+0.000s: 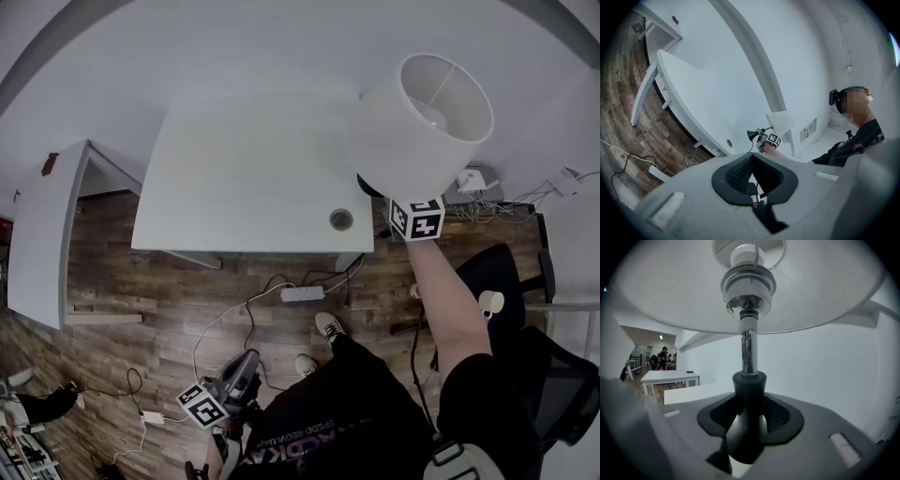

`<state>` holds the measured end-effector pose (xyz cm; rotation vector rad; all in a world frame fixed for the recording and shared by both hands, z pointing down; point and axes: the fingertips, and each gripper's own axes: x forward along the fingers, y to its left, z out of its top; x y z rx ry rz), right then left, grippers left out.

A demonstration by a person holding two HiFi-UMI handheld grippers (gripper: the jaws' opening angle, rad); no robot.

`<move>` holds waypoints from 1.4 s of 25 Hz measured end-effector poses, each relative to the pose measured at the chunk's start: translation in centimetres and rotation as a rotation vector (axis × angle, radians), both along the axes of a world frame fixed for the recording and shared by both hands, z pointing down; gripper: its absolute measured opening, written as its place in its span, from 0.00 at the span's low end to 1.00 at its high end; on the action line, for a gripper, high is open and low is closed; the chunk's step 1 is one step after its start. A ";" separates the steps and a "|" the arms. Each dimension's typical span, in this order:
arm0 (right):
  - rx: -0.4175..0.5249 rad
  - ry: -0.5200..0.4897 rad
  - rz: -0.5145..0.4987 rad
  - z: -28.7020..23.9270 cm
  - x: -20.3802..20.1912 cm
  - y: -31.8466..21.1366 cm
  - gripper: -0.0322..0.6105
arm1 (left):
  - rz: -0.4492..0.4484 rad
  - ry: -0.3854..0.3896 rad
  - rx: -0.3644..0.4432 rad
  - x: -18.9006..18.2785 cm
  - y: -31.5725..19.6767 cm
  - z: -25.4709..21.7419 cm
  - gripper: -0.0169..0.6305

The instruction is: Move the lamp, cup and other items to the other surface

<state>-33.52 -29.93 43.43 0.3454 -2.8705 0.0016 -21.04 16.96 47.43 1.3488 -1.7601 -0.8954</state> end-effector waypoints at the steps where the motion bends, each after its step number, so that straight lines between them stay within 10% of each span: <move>1: 0.004 -0.001 0.014 -0.4 0.6 -0.1 0.30 | 0.011 -0.002 0.004 0.0 0.1 -0.1 0.02; 35: 0.083 -0.014 0.388 -7.0 26.3 1.8 0.30 | 0.429 0.002 0.105 7.2 1.7 -0.2 0.02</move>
